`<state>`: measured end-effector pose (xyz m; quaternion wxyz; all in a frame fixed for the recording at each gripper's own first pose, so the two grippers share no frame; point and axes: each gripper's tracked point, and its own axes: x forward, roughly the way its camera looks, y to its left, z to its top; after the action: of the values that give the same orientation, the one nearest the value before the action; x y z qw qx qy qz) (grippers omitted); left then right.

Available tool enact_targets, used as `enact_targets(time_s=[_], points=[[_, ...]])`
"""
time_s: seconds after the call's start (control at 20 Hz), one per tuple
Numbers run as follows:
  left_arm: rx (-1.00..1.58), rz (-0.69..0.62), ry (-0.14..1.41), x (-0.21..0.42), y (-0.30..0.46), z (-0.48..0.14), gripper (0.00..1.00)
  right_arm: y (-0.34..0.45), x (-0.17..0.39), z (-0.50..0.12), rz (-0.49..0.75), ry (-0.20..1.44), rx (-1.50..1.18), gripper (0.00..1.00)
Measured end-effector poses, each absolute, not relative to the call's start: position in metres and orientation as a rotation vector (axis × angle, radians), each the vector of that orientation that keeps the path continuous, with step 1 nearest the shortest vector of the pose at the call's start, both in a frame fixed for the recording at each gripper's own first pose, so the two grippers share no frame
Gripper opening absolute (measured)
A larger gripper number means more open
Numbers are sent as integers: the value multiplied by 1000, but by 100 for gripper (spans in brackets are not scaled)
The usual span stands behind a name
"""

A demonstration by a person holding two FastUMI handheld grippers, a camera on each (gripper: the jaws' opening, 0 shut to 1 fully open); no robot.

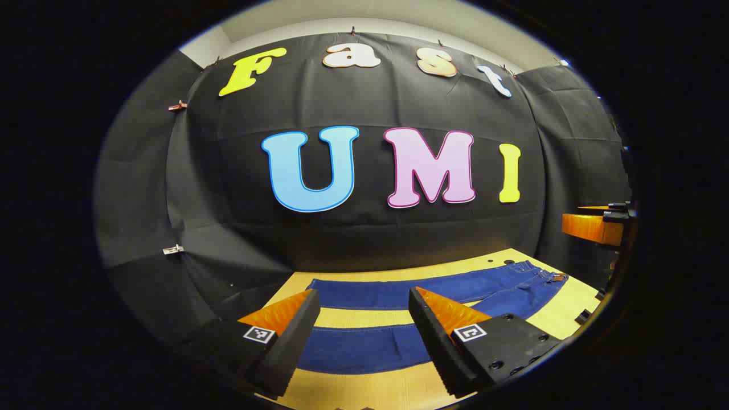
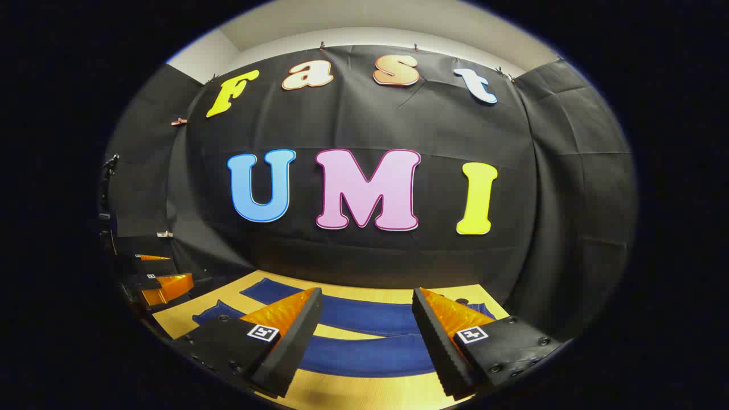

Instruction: Grasp the waist and the cuffs of the jeans and fold them to make the two legs overlap; first hold the waist and fold one-third of the jeans toward the cuffs, then hold the cuffs and fold the remaining one-third in the same direction to finish folding.

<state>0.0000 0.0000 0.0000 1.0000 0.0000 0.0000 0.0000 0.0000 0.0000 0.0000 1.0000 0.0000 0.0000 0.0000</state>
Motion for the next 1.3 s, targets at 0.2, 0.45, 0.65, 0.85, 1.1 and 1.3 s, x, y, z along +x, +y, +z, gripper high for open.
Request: enact_targets(time_s=[0.2, 0.45, 0.65, 0.85, 1.1, 1.3], points=[[1, -13, 1, 2, -4, 0, 98, -1, -1, 0, -6, 2, 4, 93], [22, 0, -9, 3, 0, 2, 98, -4, 0, -3, -18, 12, 5, 96], [23, -11, 3, 4, 0, -2, 98, -9, 1, -9, -40, 36, -7, 96], [16, -10, 4, 4, 0, -3, 97, -9, 2, -9, -38, 34, -6, 96], [57, -11, 24, 8, 11, -11, 97, -8, 4, -11, -35, 41, -12, 96], [254, -17, 71, 17, 41, -35, 98, -12, 5, -20, -44, 68, -11, 96]])
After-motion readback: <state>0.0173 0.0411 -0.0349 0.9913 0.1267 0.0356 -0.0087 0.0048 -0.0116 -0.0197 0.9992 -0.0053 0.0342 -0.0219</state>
